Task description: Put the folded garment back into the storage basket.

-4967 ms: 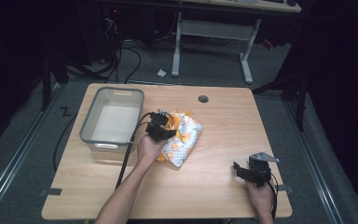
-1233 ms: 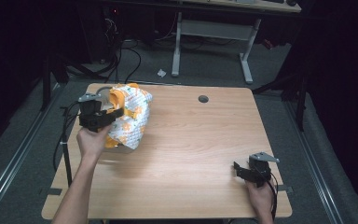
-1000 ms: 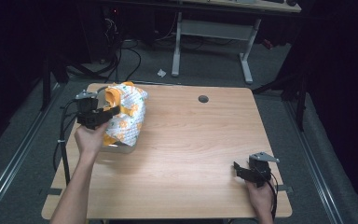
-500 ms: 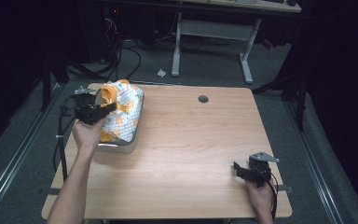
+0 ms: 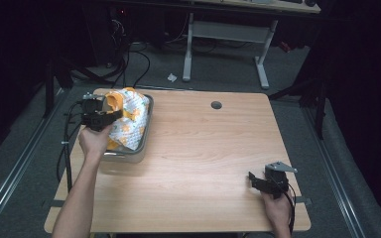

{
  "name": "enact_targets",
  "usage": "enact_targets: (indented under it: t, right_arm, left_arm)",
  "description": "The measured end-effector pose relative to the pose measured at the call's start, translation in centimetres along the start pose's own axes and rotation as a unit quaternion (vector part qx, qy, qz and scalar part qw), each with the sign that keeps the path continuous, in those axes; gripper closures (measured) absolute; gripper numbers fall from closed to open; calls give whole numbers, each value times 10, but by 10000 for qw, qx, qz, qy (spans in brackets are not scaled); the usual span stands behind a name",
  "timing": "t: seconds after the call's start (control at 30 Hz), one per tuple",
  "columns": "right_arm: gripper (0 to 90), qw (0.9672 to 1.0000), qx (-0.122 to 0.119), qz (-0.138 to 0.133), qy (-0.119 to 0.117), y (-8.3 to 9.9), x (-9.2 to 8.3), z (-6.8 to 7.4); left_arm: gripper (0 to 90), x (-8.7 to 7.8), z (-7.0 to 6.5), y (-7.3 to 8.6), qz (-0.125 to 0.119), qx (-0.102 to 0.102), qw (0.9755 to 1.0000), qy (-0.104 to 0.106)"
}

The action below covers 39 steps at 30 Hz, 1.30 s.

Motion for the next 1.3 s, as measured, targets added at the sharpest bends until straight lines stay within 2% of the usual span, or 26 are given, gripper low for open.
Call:
enact_targets:
  t: [0.57,1.0,1.2,1.3]
  right_arm:
    - [291,10000,-1,0,1,0,0,0]
    - [291,10000,0,2,2,0,0,0]
    - [291,10000,1,3,1,0,0,0]
    - [291,10000,0,0,2,0,0,0]
  left_arm:
    - [744,26,4,12,305,-90,9995,-76]
    - [728,46,5,29,656,-182,9976,-135]
    - [672,49,9,32,803,-231,9961,-273]
    - [579,48,10,31,779,-169,9960,-411]
Point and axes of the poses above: each handheld gripper's, and its own axes: x roughly forward along the jaws, y roughly out of its underside, z roughly to its left, the point moved 10 cm from there along x, roughly forward along the jaws, and after that the axes turned 7 degrees about -y, right-handed, at the moved point
